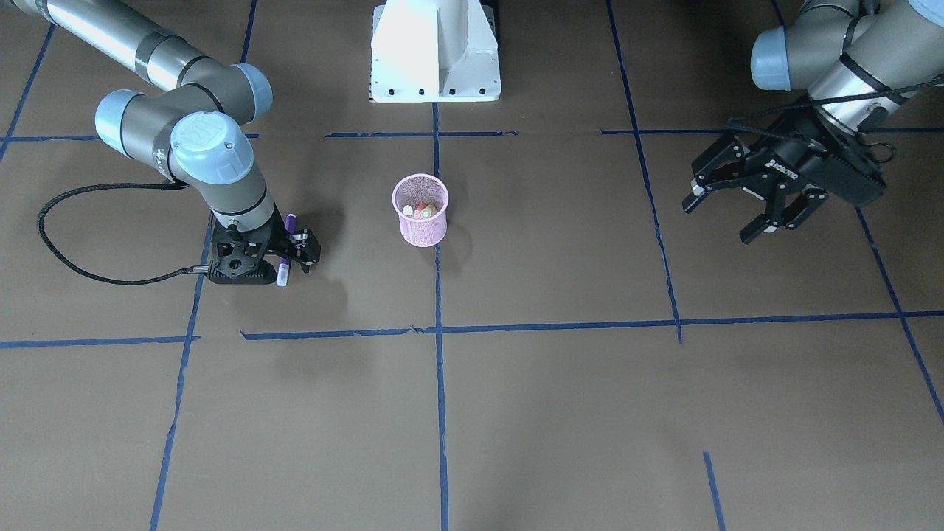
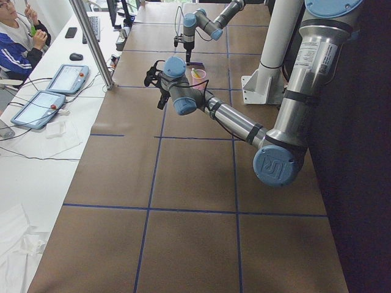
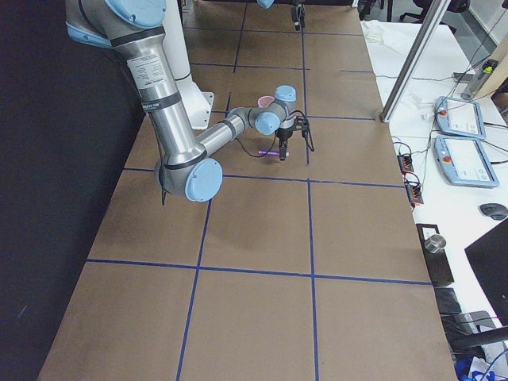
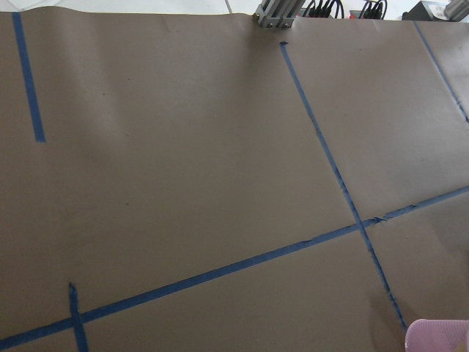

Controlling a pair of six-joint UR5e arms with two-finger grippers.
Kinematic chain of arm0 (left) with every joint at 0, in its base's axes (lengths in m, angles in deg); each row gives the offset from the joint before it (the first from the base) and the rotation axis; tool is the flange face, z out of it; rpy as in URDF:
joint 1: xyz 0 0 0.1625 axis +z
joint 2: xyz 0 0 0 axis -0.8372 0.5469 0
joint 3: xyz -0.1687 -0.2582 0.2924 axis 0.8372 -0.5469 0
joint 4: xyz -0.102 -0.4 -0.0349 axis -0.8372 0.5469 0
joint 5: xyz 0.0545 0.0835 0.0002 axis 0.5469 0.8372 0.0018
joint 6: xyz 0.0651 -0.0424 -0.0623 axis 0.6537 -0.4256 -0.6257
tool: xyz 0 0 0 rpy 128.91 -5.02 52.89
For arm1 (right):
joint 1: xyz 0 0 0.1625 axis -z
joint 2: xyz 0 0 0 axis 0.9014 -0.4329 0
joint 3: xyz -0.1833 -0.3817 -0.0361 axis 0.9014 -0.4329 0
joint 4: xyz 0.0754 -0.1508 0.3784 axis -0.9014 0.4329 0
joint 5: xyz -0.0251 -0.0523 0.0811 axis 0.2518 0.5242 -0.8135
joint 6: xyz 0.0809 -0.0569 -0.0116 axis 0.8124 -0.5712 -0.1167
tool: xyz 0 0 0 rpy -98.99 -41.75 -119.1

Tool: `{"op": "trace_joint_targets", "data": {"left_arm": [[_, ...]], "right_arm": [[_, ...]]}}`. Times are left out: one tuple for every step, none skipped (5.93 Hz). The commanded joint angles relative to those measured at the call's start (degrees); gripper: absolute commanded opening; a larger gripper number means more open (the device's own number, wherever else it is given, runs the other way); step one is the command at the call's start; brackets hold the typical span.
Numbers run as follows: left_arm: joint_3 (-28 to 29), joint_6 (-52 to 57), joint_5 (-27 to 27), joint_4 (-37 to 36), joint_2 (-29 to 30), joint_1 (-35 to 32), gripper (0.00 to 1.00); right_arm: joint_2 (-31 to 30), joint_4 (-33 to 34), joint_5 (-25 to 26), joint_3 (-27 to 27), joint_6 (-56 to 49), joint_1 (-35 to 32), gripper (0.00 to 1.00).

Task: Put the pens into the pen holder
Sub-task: 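Close the right gripper on the purple marker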

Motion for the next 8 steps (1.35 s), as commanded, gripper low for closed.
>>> {"op": "trace_joint_targets", "data": {"left_arm": [[0.26, 2.91, -0.06, 0.0, -1.77, -0.44, 1.0], [0.26, 2.91, -0.06, 0.0, -1.94, -0.44, 1.0], [0.26, 2.91, -0.06, 0.0, -2.03, -0.44, 1.0], [0.26, 2.91, -0.06, 0.0, -2.03, -0.52, 1.0], [0.26, 2.91, -0.06, 0.0, -2.03, -0.52, 1.0], [0.44, 2.91, -0.06, 0.0, -2.12, -0.52, 1.0], [0.7, 2.91, -0.06, 0.0, -2.03, -0.44, 1.0], [0.88, 2.91, -0.06, 0.0, -2.03, -0.44, 1.0]], "right_arm": [[-0.05, 0.06, -0.24, -0.14, -0.07, 0.18, 0.85], [-0.05, 0.06, -0.42, -0.14, -0.16, 0.18, 0.75], [-0.05, 0.32, -0.5, -0.14, -0.07, 0.53, 0.64], [-0.14, 0.41, -0.59, -0.14, -0.16, 0.54, 0.5], [-0.23, 0.15, -0.42, -0.05, -0.07, 0.62, 0.38], [-0.23, 0.06, -0.33, -0.05, -0.07, 0.62, 0.25], [-0.06, 0.06, -0.68, 0.03, -0.16, 0.62, 0.07], [-0.05, 0.06, -0.42, 0.21, -0.07, 0.62, 0.0]]}}
